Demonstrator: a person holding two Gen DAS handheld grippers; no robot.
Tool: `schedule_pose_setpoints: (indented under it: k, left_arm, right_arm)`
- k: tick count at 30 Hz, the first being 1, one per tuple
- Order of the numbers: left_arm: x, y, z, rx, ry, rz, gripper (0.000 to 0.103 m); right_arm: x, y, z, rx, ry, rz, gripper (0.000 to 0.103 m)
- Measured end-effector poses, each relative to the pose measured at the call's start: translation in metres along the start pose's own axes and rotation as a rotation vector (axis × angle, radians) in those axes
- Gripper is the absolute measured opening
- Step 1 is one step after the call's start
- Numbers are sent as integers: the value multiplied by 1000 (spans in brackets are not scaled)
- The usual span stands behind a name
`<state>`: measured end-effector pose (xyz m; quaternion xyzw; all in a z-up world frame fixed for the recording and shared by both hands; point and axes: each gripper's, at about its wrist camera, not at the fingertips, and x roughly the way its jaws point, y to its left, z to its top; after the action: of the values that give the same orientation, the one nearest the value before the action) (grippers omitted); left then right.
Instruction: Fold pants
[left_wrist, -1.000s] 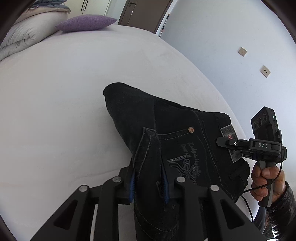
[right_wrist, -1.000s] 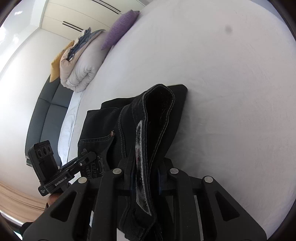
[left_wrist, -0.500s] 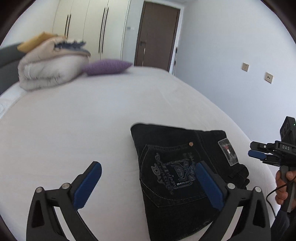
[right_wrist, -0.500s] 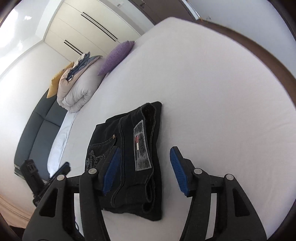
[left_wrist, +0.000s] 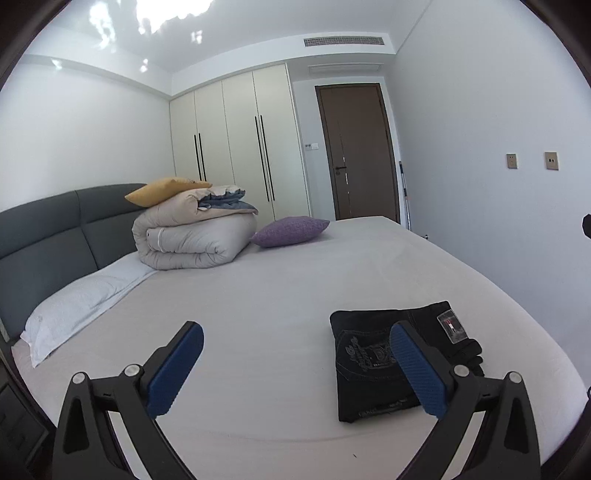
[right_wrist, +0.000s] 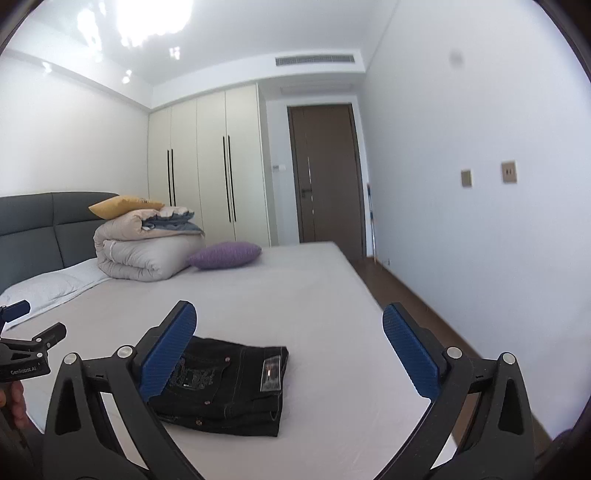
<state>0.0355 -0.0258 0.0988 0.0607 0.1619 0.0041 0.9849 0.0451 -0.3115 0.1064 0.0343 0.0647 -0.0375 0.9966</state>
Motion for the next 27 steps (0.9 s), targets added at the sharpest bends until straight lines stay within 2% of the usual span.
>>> schedule_pose_setpoints:
  k: [3, 8, 12, 20, 27]
  left_arm:
    - [-6, -2, -7, -19, 74, -24, 103]
    - [-4, -8, -29, -33, 171, -50, 103]
    - [-16, -14, -47, -46, 209, -73, 103]
    - [-7, -10, -64, -84, 285, -71, 103]
    - [1, -10, -73, -88, 325, -77, 103]
  right_arm:
    - [-20, 9, 8, -21, 37, 25, 103]
    - [-30, 13, -9, 63, 246, 12, 103]
    - [-31, 15, -30, 85, 329, 0, 103]
    - [-32, 40, -43, 36, 347, 18, 103]
    - [-26, 53, -60, 3, 413, 39, 103]
